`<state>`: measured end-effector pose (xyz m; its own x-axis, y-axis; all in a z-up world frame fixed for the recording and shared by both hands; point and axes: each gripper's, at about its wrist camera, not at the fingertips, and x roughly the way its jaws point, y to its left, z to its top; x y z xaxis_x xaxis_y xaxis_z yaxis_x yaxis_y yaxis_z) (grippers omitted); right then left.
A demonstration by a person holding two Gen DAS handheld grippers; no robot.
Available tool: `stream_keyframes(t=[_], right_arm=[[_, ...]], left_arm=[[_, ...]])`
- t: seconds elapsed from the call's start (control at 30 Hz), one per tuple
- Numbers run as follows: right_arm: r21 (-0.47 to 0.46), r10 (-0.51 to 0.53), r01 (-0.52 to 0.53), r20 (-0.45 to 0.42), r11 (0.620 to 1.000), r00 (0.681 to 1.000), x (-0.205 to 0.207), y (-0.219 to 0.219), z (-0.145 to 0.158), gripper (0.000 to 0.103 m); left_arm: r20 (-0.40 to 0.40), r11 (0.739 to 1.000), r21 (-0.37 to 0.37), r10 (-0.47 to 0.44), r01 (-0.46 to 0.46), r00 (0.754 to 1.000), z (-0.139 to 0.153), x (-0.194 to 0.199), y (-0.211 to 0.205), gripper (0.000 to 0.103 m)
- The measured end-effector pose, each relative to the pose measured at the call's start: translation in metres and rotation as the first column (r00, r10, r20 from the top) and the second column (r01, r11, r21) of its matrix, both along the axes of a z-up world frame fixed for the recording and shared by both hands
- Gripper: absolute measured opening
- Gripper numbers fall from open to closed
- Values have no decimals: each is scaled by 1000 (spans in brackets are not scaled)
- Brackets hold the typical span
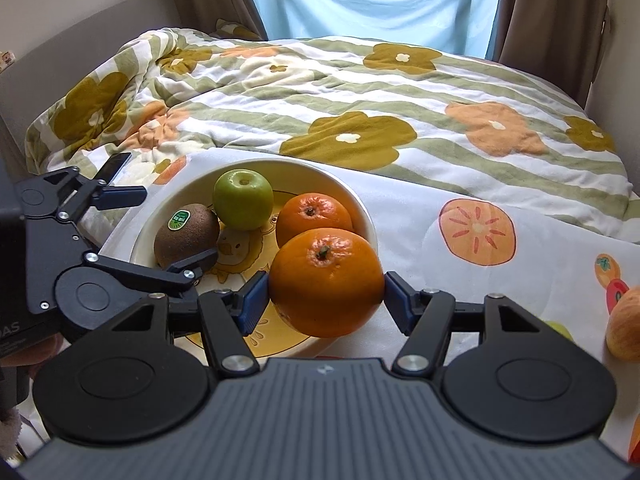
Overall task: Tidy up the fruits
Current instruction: 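Carry the kiwi into the bowl and open the left gripper while the right carries the orange, then lower the second orange into the bowl and open the right gripper, then move the left gripper toward the other green apple while the right approaches the brown apple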
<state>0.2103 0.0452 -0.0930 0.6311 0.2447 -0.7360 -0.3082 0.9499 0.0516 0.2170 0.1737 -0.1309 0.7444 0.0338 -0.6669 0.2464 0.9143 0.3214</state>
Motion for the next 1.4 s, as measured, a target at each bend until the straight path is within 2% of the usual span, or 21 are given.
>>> stream_keyframes(t=[0.13, 0.27, 0.47, 0.87, 0.9, 0.93, 0.97, 1.03, 1.4], right_arm=[[-18, 17, -17, -1, 1000, 1000, 3, 0, 1, 77], [-33, 54, -54, -8, 998, 998, 5, 7, -1, 77], [-70, 109, -112, -38, 991, 993, 9, 24, -10, 77], [-121, 150, -158, -72, 980, 986, 7, 36, -24, 78], [-123, 151, -158, -60, 980, 987, 6, 36, -23, 79], [-126, 149, -153, -42, 980, 988, 4, 36, -20, 85], [-135, 147, -149, -21, 980, 989, 3, 35, -17, 96], [-146, 135, -131, 21, 981, 991, -1, 33, -10, 103], [-51, 82, -81, 26, 995, 996, -15, -1, 9, 103]], left_arm=[[-11, 1000, -12, 7, -8, 1000, 9, -17, 6, 88], [-35, 995, -93, 39, -42, 999, 16, -33, 14, 89], [-45, 984, -156, 76, -83, 996, 18, -49, 16, 89], [-63, 983, -165, 68, -77, 996, 15, -53, 16, 89], [-62, 984, -161, 66, -75, 996, 15, -53, 15, 89], [-60, 985, -154, 66, -75, 996, 15, -53, 15, 89], [-59, 986, -149, 68, -76, 996, 15, -54, 15, 89], [-56, 985, -148, 75, -83, 996, 17, -54, 14, 89], [-46, 976, -156, 146, -152, 988, 33, -69, -1, 91]])
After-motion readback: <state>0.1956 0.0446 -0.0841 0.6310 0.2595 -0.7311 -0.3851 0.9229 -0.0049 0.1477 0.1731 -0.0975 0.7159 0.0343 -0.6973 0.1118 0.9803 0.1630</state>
